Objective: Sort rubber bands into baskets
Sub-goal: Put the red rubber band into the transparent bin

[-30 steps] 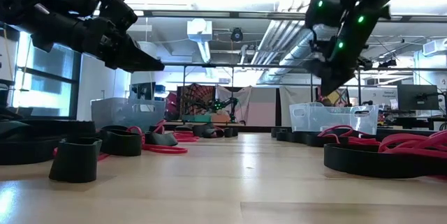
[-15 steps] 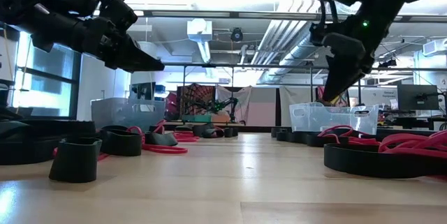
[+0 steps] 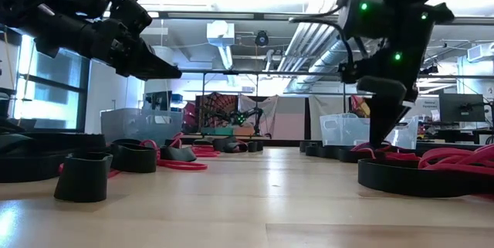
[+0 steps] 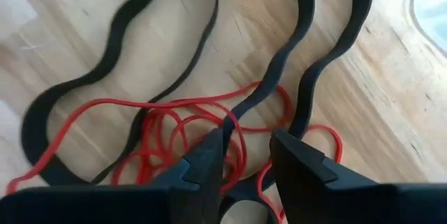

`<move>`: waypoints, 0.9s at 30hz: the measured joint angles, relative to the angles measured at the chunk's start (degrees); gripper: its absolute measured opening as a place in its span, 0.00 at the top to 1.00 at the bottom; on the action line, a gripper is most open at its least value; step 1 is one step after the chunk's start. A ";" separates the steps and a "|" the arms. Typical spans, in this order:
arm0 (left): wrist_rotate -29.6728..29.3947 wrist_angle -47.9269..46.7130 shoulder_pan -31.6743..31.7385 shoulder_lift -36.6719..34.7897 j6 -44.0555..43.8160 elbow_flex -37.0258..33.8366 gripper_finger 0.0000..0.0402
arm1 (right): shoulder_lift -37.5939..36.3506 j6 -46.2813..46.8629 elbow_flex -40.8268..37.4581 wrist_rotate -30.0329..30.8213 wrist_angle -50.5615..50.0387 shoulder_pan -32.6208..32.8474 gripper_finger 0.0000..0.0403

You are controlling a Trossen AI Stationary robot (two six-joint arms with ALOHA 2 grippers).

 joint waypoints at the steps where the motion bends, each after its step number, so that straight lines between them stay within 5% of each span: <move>1: 0.00 0.00 -0.01 0.00 -0.01 0.00 1.00 | 0.26 -0.01 0.00 -0.15 0.00 -0.18 0.73; 12: 0.00 0.00 0.01 0.00 -0.01 0.00 1.00 | 0.30 -0.55 0.00 -3.10 -0.18 -0.33 0.98; 27: 0.00 0.04 0.01 0.00 -0.06 0.00 1.00 | -2.09 -3.87 4.49 0.33 -0.16 4.95 1.00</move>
